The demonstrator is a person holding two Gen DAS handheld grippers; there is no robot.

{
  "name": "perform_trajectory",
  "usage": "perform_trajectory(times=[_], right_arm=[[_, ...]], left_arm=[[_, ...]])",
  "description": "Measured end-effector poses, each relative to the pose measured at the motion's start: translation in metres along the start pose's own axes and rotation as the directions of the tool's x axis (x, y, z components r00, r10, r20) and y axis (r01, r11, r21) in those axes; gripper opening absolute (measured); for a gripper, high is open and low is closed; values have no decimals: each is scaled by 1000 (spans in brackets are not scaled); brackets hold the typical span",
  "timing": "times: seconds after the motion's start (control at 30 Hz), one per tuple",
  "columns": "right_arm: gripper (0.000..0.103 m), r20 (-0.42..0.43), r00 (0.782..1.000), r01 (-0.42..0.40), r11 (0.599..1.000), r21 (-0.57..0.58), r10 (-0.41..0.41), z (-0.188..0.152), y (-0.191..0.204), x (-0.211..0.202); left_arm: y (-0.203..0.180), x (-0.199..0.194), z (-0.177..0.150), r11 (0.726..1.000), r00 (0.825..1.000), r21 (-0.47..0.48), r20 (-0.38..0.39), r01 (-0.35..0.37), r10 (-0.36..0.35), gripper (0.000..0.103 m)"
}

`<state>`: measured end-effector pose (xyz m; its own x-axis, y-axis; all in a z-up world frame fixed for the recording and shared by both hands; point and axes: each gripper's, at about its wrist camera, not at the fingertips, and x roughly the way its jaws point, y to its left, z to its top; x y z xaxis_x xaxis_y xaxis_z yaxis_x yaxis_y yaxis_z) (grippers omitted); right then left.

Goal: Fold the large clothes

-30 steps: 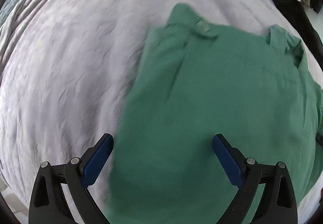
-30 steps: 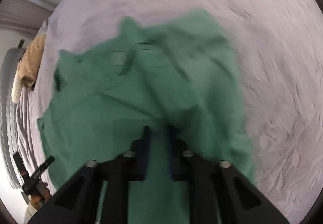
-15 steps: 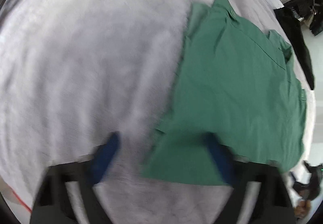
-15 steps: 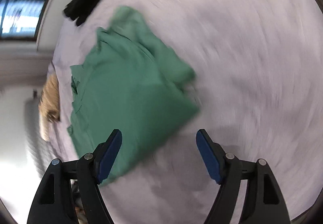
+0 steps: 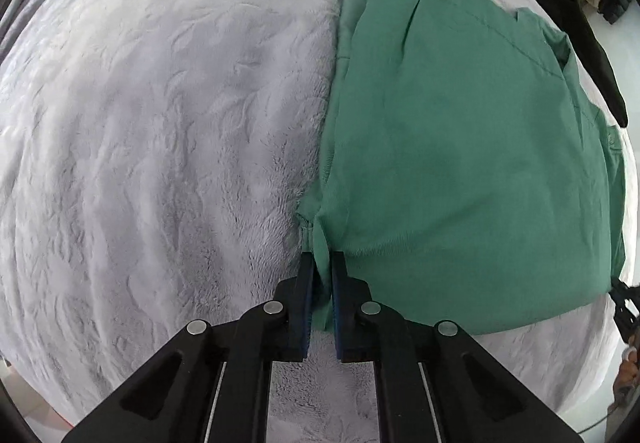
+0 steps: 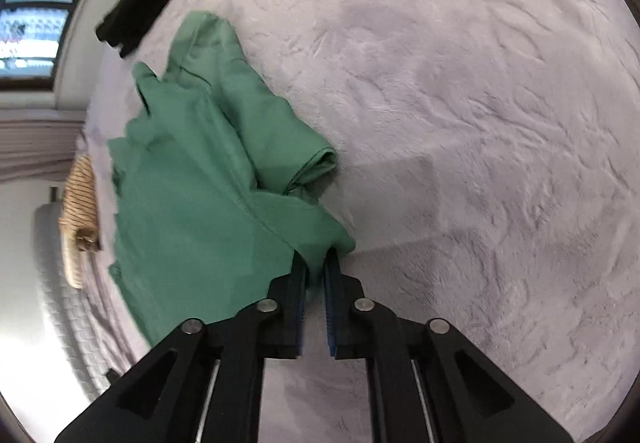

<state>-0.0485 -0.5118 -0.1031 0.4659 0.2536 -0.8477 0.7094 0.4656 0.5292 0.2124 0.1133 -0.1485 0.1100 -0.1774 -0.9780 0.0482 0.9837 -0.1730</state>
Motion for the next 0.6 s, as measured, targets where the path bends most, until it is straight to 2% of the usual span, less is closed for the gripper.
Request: perform_trajectory(times=[0.07,0.13,0.23,0.3,0.37,0.47,0.53,0.6], right_arm=[[25,44,999,-11,999,-54,14,1,6,-20],[35,51,998,-36,994,-105,42,10,14,-30],[36,24,998,-54,982,-180,59,34,31,-27],[42,-29,997,-81,970,-230,77,50,38,-19],[43,-98,993,-89,956,-278,64,64,47,-1],[44,-231,971,-138,936,-324,64,74,52,24],[44,-342,934,-224,914,-338,102,71,55,32],[44,-366,929,-210,895,-394,57,68,57,32]], left_arm=[[0,-12,-4,1000,1000,-3,23,-11,11,10],[-1,-25,-6,1000,999,-1,46,-14,14,10],[-8,-43,-5,1000,996,3,89,-4,4,10],[-16,-46,1,1000,996,25,95,-8,5,10],[-26,-39,7,999,996,41,81,-25,21,10],[-39,-19,13,997,998,65,38,-43,40,10],[-46,-7,14,995,998,74,23,-63,62,10],[-50,-2,14,995,997,73,21,-75,73,10]])
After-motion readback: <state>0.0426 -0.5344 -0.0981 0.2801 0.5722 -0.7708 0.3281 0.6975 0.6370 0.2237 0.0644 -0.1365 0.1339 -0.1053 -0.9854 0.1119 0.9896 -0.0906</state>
